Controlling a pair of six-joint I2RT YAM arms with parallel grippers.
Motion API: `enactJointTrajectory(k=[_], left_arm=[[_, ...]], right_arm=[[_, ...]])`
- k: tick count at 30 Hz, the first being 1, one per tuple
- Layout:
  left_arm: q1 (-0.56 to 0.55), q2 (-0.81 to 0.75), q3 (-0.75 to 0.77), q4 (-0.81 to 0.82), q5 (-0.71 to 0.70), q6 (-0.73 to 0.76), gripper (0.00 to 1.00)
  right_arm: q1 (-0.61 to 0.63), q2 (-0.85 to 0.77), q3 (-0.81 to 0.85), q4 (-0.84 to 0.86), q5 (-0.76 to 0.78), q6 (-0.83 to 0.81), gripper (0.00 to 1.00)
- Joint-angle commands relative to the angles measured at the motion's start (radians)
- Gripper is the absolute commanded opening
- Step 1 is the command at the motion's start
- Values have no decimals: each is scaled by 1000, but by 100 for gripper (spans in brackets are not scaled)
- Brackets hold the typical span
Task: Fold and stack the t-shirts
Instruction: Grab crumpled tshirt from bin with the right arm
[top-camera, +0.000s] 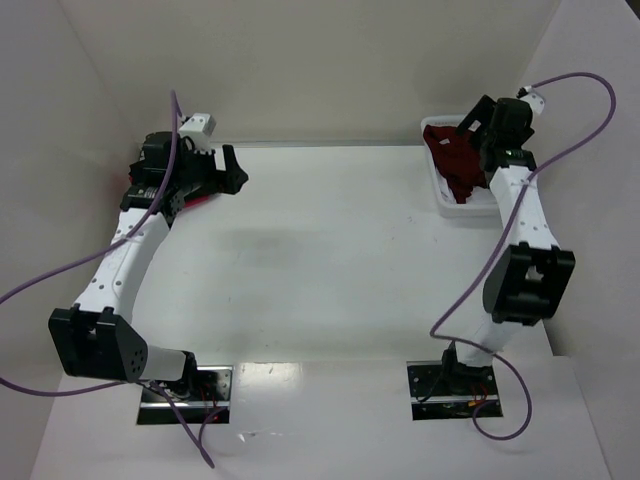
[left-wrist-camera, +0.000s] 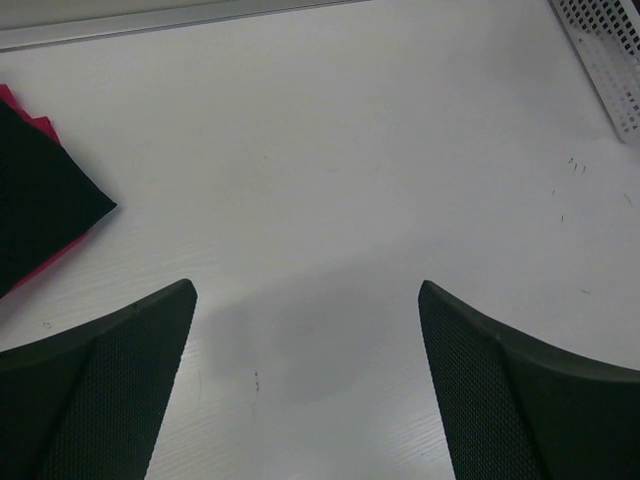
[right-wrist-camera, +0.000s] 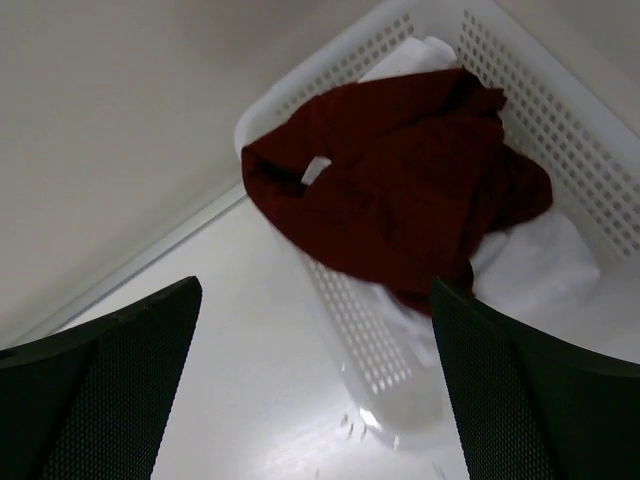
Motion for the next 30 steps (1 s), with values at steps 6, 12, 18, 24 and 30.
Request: enactJointTrajectory(k=[6, 12, 18, 24, 30], left_arm=[[-4, 10, 54, 27, -8, 30, 99], [-4, 41, 45, 39, -8, 30, 99], [-4, 42, 22, 48, -17, 21, 99], [-4, 42, 11, 48, -35, 21, 99], [-4, 52, 23, 48, 47, 12, 99]], right_arm=[[-18, 231, 76, -21, 91, 17, 100], [-18, 283, 58, 2, 133, -12, 100], [-27, 359, 68, 2, 131, -22, 96], [-27, 390, 97, -10, 121, -13, 67], [-27, 305, 78, -8, 117, -4, 14]])
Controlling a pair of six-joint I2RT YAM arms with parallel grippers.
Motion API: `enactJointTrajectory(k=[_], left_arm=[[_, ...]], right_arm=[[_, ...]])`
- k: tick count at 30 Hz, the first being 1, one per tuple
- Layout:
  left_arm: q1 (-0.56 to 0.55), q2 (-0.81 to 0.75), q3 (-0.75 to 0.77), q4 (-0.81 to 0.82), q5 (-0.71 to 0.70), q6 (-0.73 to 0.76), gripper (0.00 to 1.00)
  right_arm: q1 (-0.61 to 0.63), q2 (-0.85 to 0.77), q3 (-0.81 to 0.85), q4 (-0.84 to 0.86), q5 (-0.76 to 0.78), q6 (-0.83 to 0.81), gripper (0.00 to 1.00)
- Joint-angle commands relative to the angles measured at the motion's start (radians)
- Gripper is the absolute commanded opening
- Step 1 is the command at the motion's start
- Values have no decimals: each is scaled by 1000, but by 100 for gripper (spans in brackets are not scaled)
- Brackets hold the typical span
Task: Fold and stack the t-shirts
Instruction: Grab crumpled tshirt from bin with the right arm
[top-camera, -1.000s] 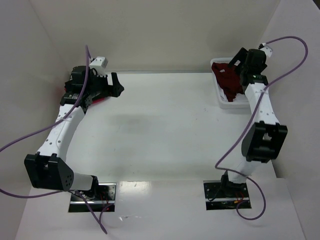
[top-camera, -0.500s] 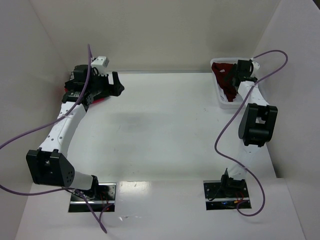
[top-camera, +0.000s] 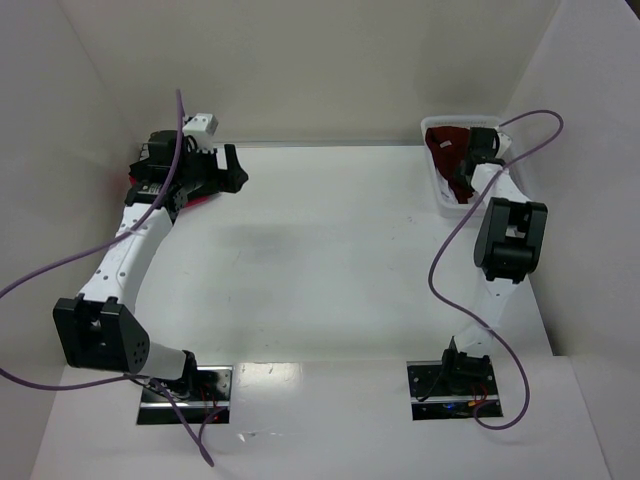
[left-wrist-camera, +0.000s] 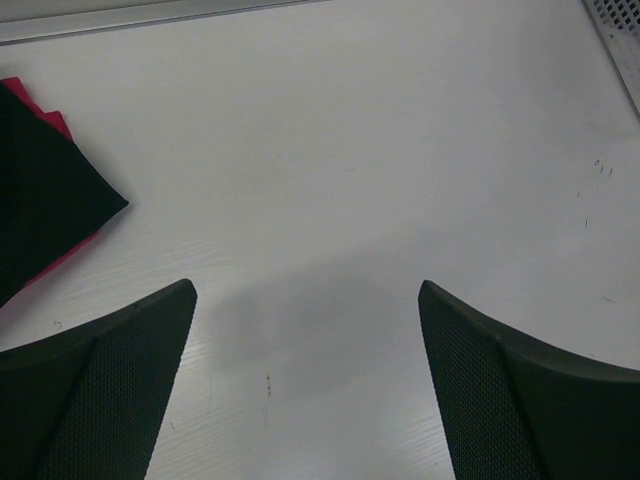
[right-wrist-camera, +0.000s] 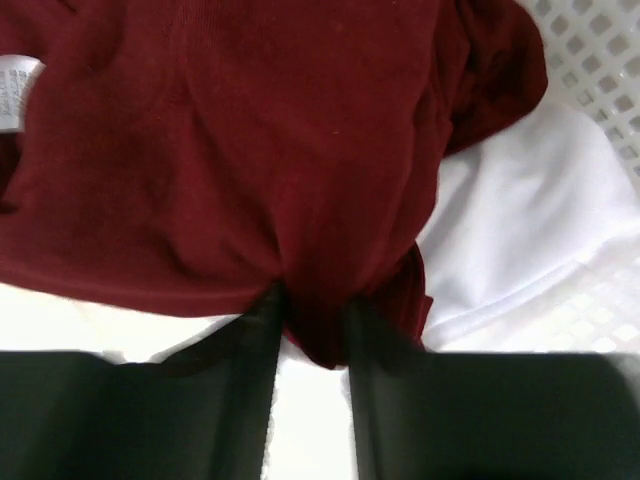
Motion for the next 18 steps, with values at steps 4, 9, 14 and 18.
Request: enactJointTrajectory(k=[4, 9, 14, 18], left_arm=[[-4, 15, 39, 40, 330, 30, 99], [-10, 27, 121, 51, 575, 14, 99], [-78, 56, 180, 54, 733, -7, 99], [-168, 65, 201, 132, 774, -44, 99]], right_arm=[[10, -274, -6, 52, -5, -37, 0], [71, -521, -10, 39, -94, -38, 0], [220, -761, 11, -12, -185, 1, 0], [326, -939, -95, 7, -298, 114, 0]])
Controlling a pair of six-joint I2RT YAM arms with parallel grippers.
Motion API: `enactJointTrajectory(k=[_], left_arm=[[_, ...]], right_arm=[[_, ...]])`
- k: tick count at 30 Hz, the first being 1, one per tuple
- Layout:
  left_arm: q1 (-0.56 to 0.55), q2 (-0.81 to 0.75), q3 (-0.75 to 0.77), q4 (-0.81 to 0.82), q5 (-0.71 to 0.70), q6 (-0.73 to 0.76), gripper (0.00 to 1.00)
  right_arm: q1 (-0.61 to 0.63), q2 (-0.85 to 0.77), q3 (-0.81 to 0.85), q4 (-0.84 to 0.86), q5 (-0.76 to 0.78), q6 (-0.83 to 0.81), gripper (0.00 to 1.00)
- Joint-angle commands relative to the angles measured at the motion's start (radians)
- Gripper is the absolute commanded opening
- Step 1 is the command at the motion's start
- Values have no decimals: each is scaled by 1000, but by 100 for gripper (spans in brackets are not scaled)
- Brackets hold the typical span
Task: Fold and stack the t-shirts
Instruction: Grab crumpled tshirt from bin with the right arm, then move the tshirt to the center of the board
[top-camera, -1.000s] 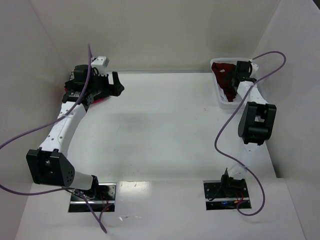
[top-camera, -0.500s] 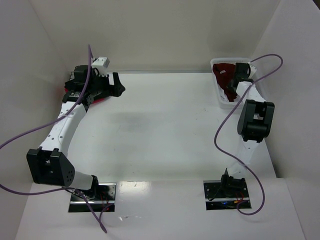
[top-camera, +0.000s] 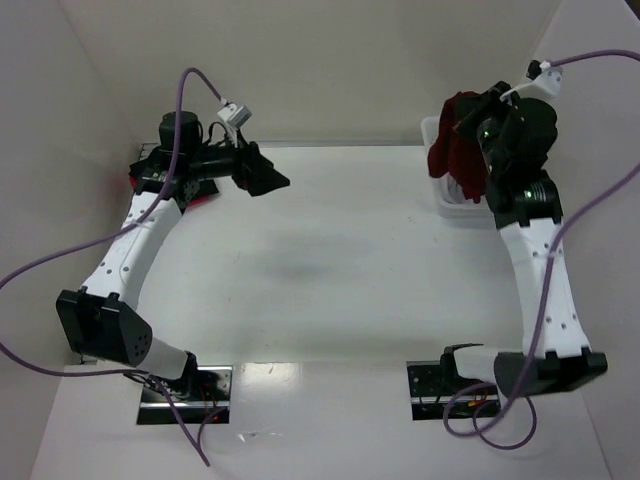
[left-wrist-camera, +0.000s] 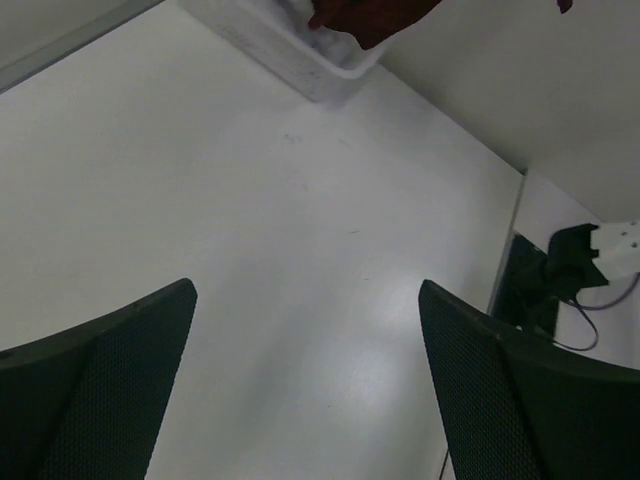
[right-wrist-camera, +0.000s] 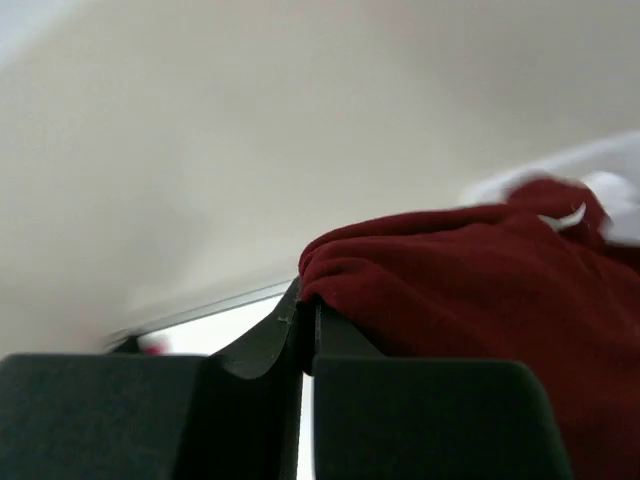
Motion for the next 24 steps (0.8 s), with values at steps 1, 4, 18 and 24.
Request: enactJointTrajectory(k=[1, 4, 18, 24], left_arm=[[-104, 10, 49, 120, 153, -33, 99], [-199, 11, 49, 202, 186, -41, 99], [-477, 288, 67, 286, -58, 19, 24], [-479, 274, 77, 220, -203, 19, 0]], right_arm=[[111, -188, -109, 15, -169, 131, 0], [164, -281, -201, 48, -248, 195, 0], [174, -417, -352, 43, -535, 251, 0], [174, -417, -340, 15, -515, 222, 0]])
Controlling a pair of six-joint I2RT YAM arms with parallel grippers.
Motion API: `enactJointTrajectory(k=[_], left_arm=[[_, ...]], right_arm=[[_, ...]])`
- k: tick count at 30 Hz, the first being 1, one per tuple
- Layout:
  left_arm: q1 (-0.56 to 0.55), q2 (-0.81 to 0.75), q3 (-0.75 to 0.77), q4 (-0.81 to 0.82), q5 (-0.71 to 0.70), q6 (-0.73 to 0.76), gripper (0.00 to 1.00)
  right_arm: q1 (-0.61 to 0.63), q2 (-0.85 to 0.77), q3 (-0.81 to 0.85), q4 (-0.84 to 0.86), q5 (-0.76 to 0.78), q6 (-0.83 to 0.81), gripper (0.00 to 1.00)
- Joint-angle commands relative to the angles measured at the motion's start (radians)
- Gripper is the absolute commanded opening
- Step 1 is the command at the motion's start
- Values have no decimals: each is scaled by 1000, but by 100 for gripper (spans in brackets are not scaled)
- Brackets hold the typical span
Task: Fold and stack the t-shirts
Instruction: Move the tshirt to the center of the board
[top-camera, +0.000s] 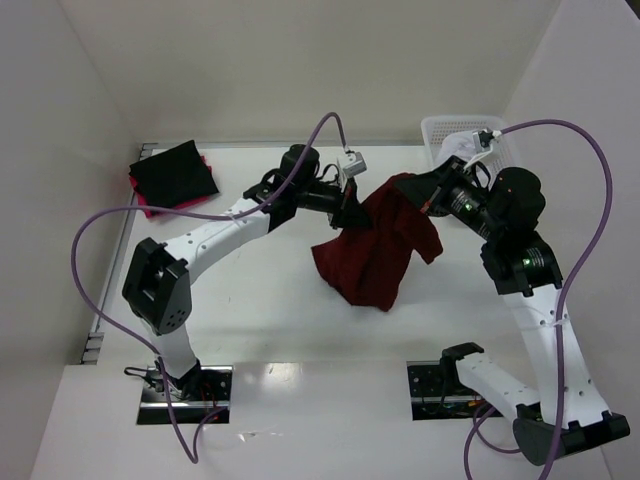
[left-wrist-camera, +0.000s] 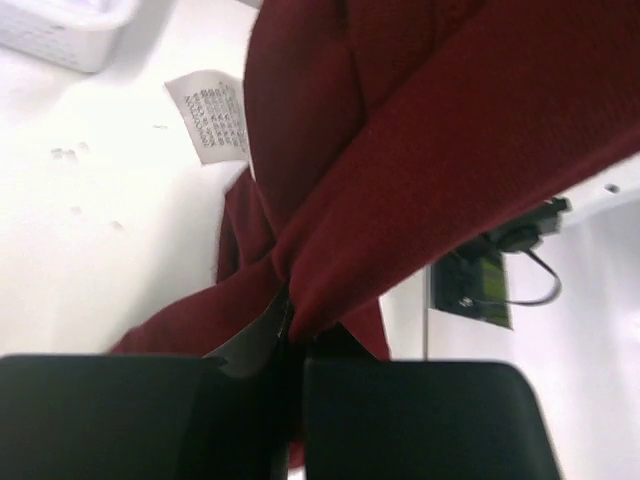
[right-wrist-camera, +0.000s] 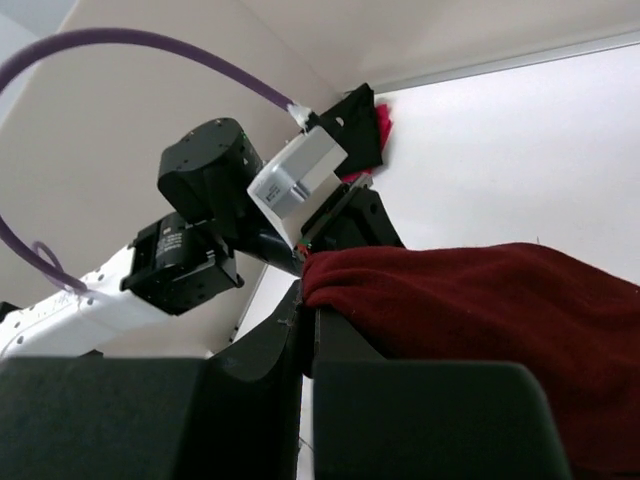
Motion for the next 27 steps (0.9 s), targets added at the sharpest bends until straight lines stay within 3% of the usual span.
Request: enactJointTrajectory(k=[1, 7, 13, 17, 27], left_arm=[[32, -60, 37, -40, -159, 24, 0], [117, -291, 80, -216, -321, 67, 0], [117, -500, 335, -408, -583, 80, 0], [117, -526, 476, -504, -718, 80, 0], [117, -638, 437, -522, -818, 100, 0]], right_arm=[[7, -31, 45, 69, 20, -43, 0], [7, -7, 164, -46, 148, -151, 0], [7, 65, 349, 1, 9, -123, 0], [7, 126, 481, 1, 7, -116, 0], [7, 121, 455, -33, 141, -198, 0]])
